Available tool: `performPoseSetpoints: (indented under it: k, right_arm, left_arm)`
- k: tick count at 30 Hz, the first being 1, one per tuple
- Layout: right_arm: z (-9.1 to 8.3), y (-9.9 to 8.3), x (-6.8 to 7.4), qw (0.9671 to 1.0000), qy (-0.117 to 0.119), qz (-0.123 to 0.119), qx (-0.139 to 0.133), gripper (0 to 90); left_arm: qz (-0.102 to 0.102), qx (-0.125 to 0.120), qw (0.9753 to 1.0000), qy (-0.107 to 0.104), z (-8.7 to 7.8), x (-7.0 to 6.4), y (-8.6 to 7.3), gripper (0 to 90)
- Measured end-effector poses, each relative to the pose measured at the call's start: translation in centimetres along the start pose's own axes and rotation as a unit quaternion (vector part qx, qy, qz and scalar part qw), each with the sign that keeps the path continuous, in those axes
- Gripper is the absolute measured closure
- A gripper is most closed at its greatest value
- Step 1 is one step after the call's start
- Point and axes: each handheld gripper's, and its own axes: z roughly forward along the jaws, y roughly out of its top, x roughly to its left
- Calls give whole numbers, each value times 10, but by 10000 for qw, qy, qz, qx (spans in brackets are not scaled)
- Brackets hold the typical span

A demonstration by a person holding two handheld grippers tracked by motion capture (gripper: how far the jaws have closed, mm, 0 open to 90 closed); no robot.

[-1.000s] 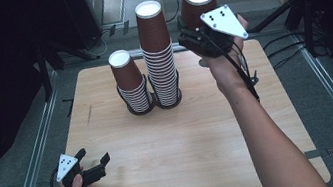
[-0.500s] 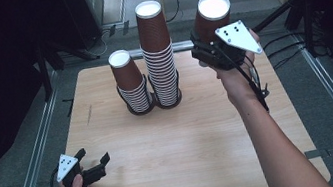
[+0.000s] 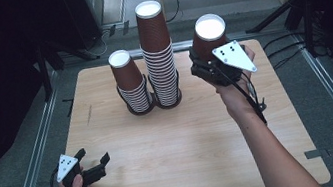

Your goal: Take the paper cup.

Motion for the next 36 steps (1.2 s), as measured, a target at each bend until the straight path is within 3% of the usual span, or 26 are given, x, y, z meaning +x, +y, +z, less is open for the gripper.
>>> performPoseSetpoints:
  k: [12, 15, 18, 21, 29, 36]
  right_arm:
    - [-9, -21, -3, 9998, -30, 170, 118, 125]
    - [-13, -28, -2, 9998, 35, 149, 127, 125]
    - [-17, -33, 0, 9998, 78, 159, 134, 125]
    - [-21, -38, 2, 9998, 120, 84, 138, 125]
    - [-32, -54, 3, 9995, 220, -50, 213, 124]
    - [-39, -64, 4, 9989, 246, -233, 336, 125]
  left_arm:
    - [8, -34, 10000, 2, -1, 1, 0, 30]
    - [-126, -46, 9999, 20, -1, 4, 1, 30]
    - [-55, 6, 10000, 55, 0, 3, 1, 29]
    - [48, 28, 10000, 79, -1, 0, 3, 29]
    - [-235, -77, 9997, 6, -2, 6, 11, 11]
    - [-115, -86, 9999, -85, 4, -6, 25, 11]
